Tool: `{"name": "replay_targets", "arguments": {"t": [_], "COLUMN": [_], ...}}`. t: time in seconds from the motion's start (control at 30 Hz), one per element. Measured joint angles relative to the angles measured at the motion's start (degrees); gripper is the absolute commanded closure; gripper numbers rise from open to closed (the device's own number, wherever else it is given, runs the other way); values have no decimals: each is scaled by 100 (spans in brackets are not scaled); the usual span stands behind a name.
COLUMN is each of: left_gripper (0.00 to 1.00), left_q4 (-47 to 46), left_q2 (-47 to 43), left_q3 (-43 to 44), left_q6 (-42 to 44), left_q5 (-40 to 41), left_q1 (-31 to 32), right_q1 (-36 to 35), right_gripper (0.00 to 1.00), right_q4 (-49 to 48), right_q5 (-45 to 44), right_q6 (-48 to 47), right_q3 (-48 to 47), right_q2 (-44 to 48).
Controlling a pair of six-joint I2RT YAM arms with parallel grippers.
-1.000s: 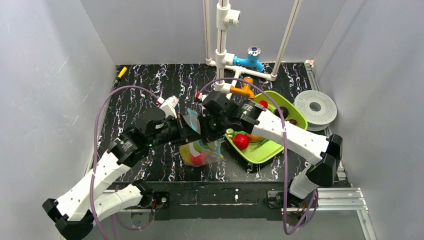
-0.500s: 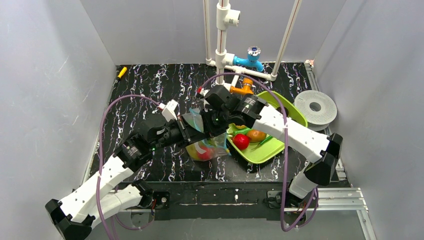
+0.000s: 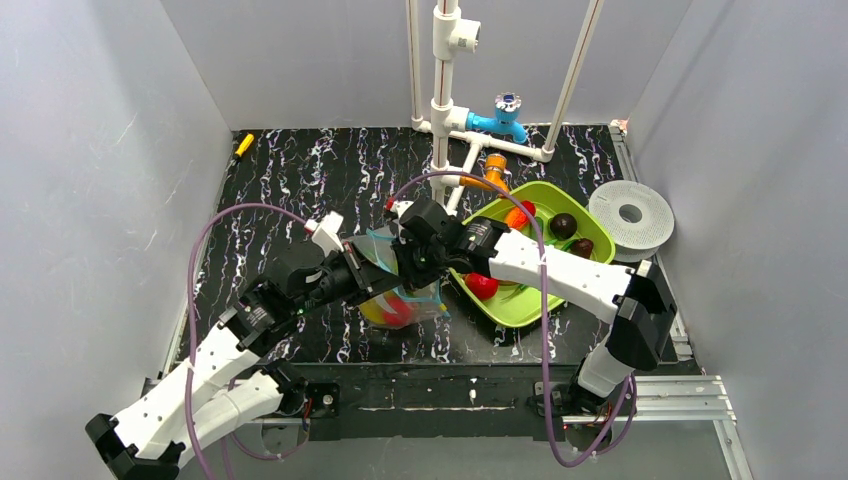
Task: Place the food in the zip-top bag and seal the zipper
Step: Place the fake vegetable in the zipper food storage bag.
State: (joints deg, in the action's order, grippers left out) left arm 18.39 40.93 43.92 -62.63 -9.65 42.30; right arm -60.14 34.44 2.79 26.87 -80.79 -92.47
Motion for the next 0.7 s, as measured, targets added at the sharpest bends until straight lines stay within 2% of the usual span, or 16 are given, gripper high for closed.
{"name": "replay_targets", "arguments": {"t": [0.07, 0.1, 0.2, 0.4, 0.47, 0.7], "left_gripper": [100, 100, 100, 100, 100, 100], "left_q4": [31, 57, 173, 608, 704, 955], "left_q2": [-50, -68, -85, -142, -149, -131], "left_q3": [0, 0, 17, 299, 387, 601], "left_q6": [0, 2, 26, 243, 315, 588], "left_q5": [22, 31, 72, 293, 367, 638], "left_q1": [0, 0, 0, 2, 2, 2], "right_q1": [2, 2, 0, 2, 2, 2], "right_gripper": [98, 95, 77, 50, 47, 47], "right_q4": [-26, -28, 44, 675, 748, 931], "right_q5": [-11, -20, -98, -90, 46, 522], "right_q6": [-66, -109, -229, -516, -566, -581], "right_q3": [0, 0, -11, -485, -562, -688], "right_q2": [0, 0, -2, 9, 90, 625]}}
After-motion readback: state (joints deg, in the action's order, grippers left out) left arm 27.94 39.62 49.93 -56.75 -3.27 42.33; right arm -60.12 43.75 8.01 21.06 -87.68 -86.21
